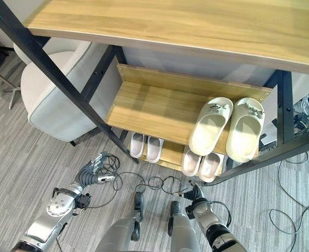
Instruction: Arrange the slippers neatly on the shoe rack.
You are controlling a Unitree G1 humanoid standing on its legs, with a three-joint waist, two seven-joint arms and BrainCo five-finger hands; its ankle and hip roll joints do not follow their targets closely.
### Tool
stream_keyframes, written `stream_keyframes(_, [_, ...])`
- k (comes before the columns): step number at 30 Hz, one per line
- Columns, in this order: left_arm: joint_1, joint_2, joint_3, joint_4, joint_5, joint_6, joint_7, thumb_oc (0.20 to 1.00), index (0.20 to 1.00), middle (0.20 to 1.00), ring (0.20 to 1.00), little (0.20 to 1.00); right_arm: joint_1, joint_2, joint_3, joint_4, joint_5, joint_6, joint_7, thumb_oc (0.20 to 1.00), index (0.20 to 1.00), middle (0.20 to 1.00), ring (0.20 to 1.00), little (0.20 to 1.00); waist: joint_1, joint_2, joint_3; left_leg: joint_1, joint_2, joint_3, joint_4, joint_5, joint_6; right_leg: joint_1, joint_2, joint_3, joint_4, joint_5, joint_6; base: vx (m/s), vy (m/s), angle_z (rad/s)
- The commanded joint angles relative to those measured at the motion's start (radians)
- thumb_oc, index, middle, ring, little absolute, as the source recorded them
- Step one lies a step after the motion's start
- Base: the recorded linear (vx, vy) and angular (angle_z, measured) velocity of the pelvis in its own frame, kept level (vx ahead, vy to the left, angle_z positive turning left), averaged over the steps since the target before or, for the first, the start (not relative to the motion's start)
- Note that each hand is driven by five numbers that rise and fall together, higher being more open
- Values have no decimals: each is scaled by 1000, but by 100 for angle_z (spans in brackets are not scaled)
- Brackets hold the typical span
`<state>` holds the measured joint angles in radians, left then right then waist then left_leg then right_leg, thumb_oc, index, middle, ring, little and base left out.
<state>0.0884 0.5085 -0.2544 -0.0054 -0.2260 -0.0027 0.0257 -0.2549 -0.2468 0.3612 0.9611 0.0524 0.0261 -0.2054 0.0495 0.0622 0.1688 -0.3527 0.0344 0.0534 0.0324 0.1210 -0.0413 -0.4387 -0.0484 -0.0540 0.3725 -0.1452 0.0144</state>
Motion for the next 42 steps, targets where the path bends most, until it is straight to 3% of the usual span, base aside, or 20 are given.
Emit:
stream_keyframes(1, [-9,36,25,-85,-5,-30,-7,1000,1000,1000,1000,1000,-67,18,9,-73,7,-41,-13,1000,1000,1000,1000,1000,8,-41,-27,-6,-32,-42,27,-68,25,44,-67,-38,-183,160,92,19,-1,10])
stream_keyframes(4, [1,55,41,-83,24,-34,-10,1000,1000,1000,1000,1000,-102,-42,4,-268,-36,-51,-36,1000,1000,1000,1000,1000,14,-64,-33,21,-30,-44,19,-78,29,70,-68,-44,-179,152,98,60,11,6])
stream_keyframes(9, [32,86,45,-61,76,-31,-33,1000,1000,1000,1000,1000,-45,-89,-16,-367,-106,-50,-27,1000,1000,1000,1000,1000,15,-101,-42,54,-28,-51,24,-94,36,117,-67,-54,-187,154,108,70,7,2])
stream_keyframes(16, [102,91,80,-29,135,-7,-55,1000,1000,1000,1000,1000,147,-62,-85,-364,-68,-42,17,1000,1000,1000,1000,1000,10,-166,-27,94,-30,-56,104,-154,48,226,-54,-57,-212,140,120,76,-22,-1])
stream_keyframes(22, [163,91,89,-15,139,17,-96,1000,1000,1000,1000,1000,255,21,-123,-239,46,-34,76,1000,1000,1000,1000,1000,1,-206,-74,166,-20,-42,108,-199,51,313,-40,-37,-269,144,131,110,11,-5])
stream_keyframes(28, [248,112,134,-49,128,41,-150,1000,1000,1000,1000,1000,321,125,-182,13,207,-13,130,1000,1000,1000,1000,1000,6,-227,-115,245,-17,-28,104,-237,55,398,-34,-25,-300,137,146,107,12,-10])
stream_keyframes(33, [290,114,172,-66,145,52,-184,1000,1000,1000,1000,1000,365,186,-224,97,297,-7,160,1000,1000,1000,1000,1000,8,-238,-145,311,-13,-13,93,-264,62,443,-29,-5,-297,130,158,99,29,-13])
stream_keyframes(38, [286,109,160,-52,163,47,-197,1000,1000,1000,1000,1000,345,154,-203,56,237,-11,147,1000,1000,1000,1000,1000,12,-244,-158,361,-16,5,50,-263,64,453,-32,14,-289,134,167,3,66,-11])
stream_keyframes(42, [249,157,77,4,221,16,-245,1000,1000,1000,1000,1000,302,97,-179,-68,171,-27,131,1000,1000,1000,1000,1000,5,-236,-160,374,-20,11,30,-255,68,439,-34,26,-270,144,171,-52,123,-16])
